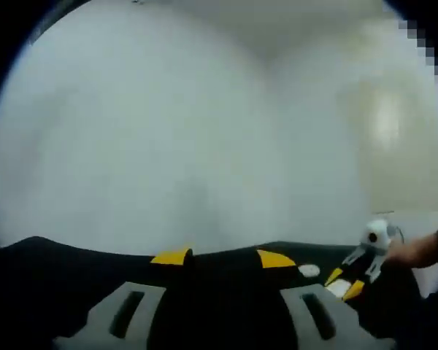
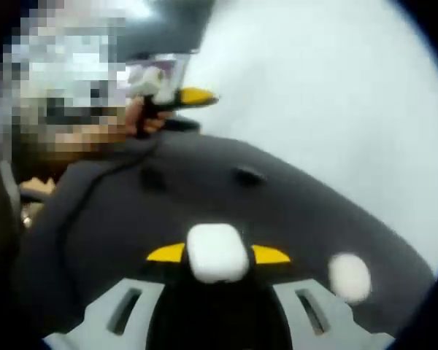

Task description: Pick up three earphones and place each one into its charging case using tactile feedback, ensure that each earphone is properly inserted and securely positioned inside the case.

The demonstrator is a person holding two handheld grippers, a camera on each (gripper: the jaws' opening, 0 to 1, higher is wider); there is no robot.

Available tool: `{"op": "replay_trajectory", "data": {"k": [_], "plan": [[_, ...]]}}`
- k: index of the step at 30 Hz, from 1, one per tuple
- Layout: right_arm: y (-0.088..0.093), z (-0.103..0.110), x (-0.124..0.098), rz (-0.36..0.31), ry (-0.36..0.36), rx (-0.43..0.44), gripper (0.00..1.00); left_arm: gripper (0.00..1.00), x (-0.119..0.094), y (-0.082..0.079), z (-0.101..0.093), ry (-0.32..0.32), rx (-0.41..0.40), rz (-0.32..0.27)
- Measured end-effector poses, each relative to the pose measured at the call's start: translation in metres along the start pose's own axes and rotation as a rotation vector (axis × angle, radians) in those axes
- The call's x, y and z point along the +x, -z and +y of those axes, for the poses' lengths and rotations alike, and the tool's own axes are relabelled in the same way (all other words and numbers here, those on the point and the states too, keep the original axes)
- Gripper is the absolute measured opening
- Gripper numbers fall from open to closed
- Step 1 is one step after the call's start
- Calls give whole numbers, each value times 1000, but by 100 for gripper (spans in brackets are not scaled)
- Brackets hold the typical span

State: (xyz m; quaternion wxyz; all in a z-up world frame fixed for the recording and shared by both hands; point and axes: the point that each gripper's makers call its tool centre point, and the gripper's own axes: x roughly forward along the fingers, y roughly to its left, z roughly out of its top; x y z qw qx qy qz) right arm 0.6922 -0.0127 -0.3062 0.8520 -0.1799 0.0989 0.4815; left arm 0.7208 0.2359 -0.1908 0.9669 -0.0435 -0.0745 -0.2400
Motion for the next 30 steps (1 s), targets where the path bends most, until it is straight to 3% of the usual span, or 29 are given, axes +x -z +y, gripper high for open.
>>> {"op": "replay_trajectory", "data": {"k": [4,6,11,13,16,17,19,20,25,27,28,30], "plan": [[9,-38,-26,-5,138,85,33,33,3,8,5,-30,9,35],[16,-54,-36,-22,212,173,33,33,3,11,8,-43,24,54],[35,-91,-58,-17,384,253,34,33,1,15,16,-72,27,69],[39,-100,-62,-12,423,295,34,33,1,17,19,-77,25,76],[43,-101,-61,8,437,288,34,33,0,19,20,-79,25,83],[48,-101,-59,26,445,287,34,33,0,20,19,-78,25,86],[67,-97,-53,121,436,265,34,33,0,22,19,-74,30,92],[56,-100,-53,45,459,274,34,33,1,23,19,-75,33,99],[58,-99,-56,53,461,301,39,33,-2,26,26,-101,11,111],[41,-107,-64,-16,500,261,47,32,-4,31,33,-132,-7,130],[26,-114,-75,-82,572,249,44,32,-4,32,35,-139,-15,133],[-1,-112,-78,-173,578,225,37,32,-5,33,39,-151,-35,135]]}}
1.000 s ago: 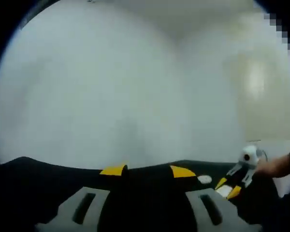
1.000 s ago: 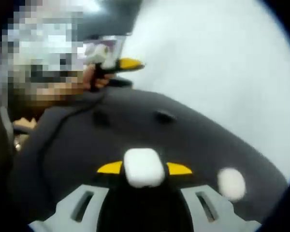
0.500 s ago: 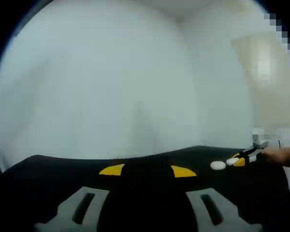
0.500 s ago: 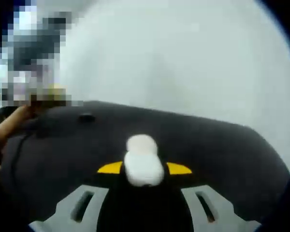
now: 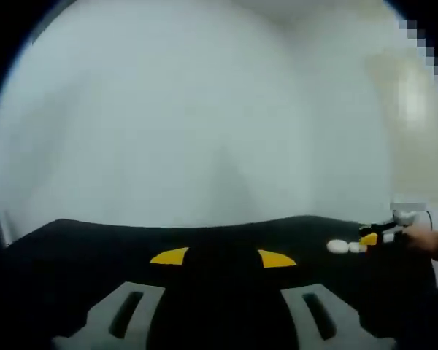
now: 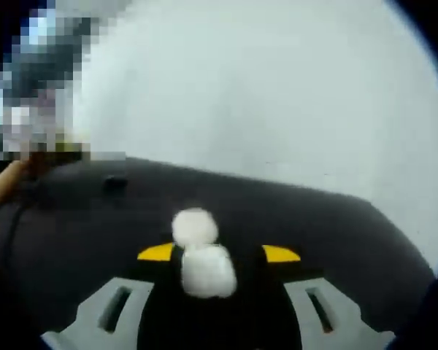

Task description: Pick up three earphones and place each one into its charging case using tactile feedback, ensure that each earphone is properly inserted and securely positioned inside the case.

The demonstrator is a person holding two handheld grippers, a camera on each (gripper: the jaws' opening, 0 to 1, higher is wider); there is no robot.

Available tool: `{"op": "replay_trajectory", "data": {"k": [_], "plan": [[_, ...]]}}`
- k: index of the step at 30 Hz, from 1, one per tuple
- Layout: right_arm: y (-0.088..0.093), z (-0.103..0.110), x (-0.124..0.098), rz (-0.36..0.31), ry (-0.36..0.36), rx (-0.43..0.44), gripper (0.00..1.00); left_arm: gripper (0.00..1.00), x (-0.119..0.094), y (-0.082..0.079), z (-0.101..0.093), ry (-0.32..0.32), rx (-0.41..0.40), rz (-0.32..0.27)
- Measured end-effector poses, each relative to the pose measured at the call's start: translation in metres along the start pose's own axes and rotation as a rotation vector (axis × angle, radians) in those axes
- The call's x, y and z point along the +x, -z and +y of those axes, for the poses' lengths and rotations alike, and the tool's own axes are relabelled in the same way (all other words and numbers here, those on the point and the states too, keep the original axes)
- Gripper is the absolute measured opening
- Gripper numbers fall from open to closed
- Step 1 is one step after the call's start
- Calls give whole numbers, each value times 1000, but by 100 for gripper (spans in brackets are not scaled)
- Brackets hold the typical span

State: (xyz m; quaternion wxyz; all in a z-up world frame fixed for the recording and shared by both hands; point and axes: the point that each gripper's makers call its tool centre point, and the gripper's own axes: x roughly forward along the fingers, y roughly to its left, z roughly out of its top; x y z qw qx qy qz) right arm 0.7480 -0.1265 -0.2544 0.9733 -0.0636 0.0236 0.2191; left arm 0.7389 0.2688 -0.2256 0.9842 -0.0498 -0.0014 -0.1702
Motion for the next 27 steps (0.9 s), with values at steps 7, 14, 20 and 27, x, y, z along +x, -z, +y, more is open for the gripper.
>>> {"op": "replay_trajectory", "data": {"k": [7,14,20,27], "plan": [[-37,75,40,8,-211,-5,39,32,3,6,-1,-7,4,25],[-20,169,101,151,-396,-50,38,30,3,14,13,-76,18,60],[-3,231,152,216,-484,-155,45,29,3,13,11,-76,7,57],[17,248,191,260,-499,-108,45,29,4,11,5,-61,-1,48]]}}
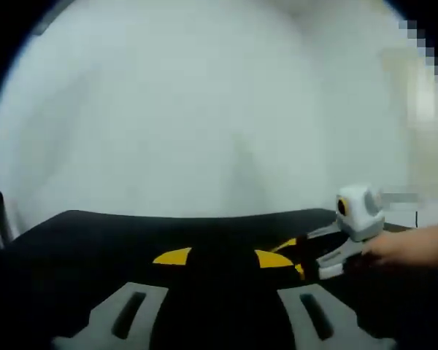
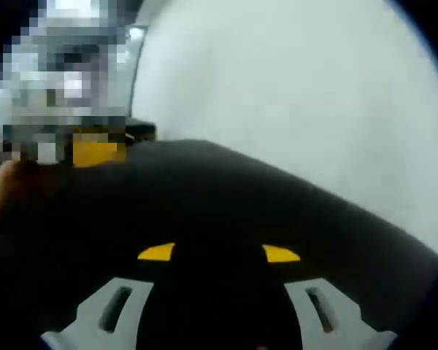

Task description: Pick up three earphones and place each one into its charging case using tactile feedback, ensure that each earphone is properly inserted and securely positioned inside the case.

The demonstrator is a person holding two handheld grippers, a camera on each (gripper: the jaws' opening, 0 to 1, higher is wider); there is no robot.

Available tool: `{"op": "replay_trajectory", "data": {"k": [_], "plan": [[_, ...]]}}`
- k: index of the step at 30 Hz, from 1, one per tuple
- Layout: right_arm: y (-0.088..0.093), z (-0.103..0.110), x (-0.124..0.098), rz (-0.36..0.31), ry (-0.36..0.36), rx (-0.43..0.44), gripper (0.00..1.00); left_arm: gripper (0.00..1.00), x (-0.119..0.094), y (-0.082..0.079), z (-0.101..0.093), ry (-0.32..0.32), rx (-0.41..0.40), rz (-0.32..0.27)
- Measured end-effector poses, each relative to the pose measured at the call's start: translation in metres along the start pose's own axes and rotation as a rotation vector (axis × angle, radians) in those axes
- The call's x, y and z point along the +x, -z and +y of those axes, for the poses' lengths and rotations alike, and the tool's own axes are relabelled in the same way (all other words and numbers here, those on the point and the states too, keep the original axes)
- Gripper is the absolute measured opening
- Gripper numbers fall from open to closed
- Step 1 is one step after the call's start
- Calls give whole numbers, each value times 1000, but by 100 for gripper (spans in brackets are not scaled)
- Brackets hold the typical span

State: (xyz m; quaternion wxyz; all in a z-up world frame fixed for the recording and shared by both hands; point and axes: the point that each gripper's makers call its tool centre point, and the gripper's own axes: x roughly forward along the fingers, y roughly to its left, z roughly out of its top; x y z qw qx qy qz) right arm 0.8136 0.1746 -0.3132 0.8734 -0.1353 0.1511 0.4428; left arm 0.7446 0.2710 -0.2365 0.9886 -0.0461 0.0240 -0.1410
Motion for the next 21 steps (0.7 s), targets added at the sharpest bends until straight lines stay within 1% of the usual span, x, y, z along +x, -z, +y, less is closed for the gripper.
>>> {"op": "replay_trajectory", "data": {"k": [5,10,16,17,18,19,21], "plan": [[2,1,15,5,-8,21,45,29,-1,0,-7,12,-3,2],[1,1,16,-14,-13,50,45,30,-4,1,-13,14,-7,5],[0,0,16,-21,-15,52,45,30,-7,1,-18,10,-4,1],[0,0,16,-21,-16,53,43,30,-7,1,-17,9,-5,0],[0,0,16,-22,-15,54,38,30,-8,1,-17,8,-7,0],[0,1,16,-20,-18,60,38,30,-8,2,-17,6,-8,0],[1,0,16,-16,1,58,38,30,-8,3,-17,5,-9,2]]}}
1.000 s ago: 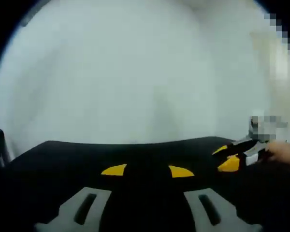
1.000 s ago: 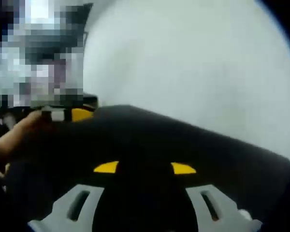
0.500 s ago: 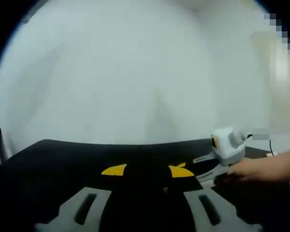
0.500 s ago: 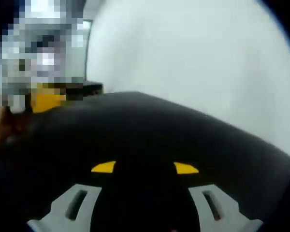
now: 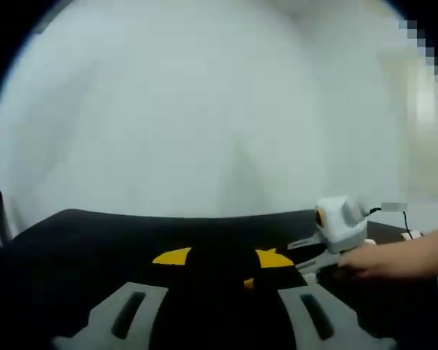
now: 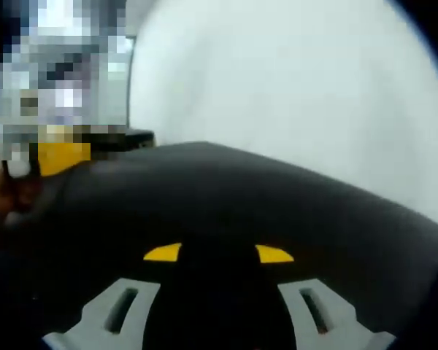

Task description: Pick up three earphones and place each one into its charging case using tactile feedback, ensure that each earphone is properly inserted and securely positioned inside the case.

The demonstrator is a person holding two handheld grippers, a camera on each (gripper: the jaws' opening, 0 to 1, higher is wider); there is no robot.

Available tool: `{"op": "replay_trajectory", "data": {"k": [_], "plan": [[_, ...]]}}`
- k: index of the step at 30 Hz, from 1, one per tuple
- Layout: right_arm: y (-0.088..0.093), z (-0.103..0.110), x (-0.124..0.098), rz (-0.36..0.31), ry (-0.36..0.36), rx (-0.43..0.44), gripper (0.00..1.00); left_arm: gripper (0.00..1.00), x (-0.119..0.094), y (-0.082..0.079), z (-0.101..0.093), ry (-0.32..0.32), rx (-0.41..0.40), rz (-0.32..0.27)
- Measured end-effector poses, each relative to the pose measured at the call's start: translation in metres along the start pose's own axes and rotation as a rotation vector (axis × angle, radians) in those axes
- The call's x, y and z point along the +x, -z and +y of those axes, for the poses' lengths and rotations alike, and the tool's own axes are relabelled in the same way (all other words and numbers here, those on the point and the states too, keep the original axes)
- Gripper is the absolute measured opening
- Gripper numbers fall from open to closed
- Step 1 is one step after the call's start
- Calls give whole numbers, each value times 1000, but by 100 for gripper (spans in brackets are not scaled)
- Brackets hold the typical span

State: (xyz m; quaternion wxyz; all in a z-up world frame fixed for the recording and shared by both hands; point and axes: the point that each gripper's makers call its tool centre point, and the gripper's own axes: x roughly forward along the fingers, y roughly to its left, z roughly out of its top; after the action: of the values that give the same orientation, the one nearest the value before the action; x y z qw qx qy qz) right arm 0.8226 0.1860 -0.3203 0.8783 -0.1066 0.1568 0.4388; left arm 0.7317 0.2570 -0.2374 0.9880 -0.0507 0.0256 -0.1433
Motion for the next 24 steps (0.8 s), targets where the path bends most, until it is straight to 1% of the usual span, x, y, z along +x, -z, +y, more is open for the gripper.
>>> {"op": "replay_trajectory", "data": {"k": [3,6,7,8,9,10,11,12,13,14,15,16,17,18,19,20,21,22,23,24], "plan": [[0,0,-1,2,7,-4,37,30,3,1,4,1,0,7],[-1,3,-17,2,-16,7,37,30,3,3,3,7,3,10],[-6,6,-32,-19,-34,7,37,30,3,3,2,10,2,11],[-8,10,-45,-32,-68,17,37,30,5,1,-3,35,-15,11],[-6,18,-61,-18,-117,16,37,30,4,-1,-12,72,-34,-2],[-1,25,-78,19,-159,-32,37,30,5,-2,-15,80,-37,-11],[2,31,-96,26,-197,-84,37,30,6,0,-19,99,-26,-2],[8,45,-123,7,-246,-105,37,31,9,1,-21,107,10,4],[12,52,-137,-1,-272,-105,37,31,11,4,-19,94,38,10],[18,62,-153,-7,-317,-104,37,31,13,9,-18,95,50,32],[24,68,-168,-8,-361,-116,37,31,15,12,-17,96,49,40],[27,74,-179,-27,-407,-141,37,31,17,13,-15,96,45,44],[31,76,-185,-43,-436,-157,37,31,18,15,-14,97,35,48],[35,73,-186,-49,-424,-160,37,31,19,15,-15,100,28,49],[40,70,-186,-59,-431,-166,37,31,19,15,-15,103,25,46],[49,72,-185,-58,-477,-157,37,31,20,15,-16,104,24,44],[55,74,-183,-60,-507,-119,37,31,21,16,-17,107,27,44],[59,74,-182,-53,-513,-98,37,31,22,17,-18,113,35,44],[70,75,-181,-8,-531,-96,37,31,22,17,-18,114,36,42],[80,75,-181,34,-539,-144,37,31,23,17,-18,114,36,41]]}}
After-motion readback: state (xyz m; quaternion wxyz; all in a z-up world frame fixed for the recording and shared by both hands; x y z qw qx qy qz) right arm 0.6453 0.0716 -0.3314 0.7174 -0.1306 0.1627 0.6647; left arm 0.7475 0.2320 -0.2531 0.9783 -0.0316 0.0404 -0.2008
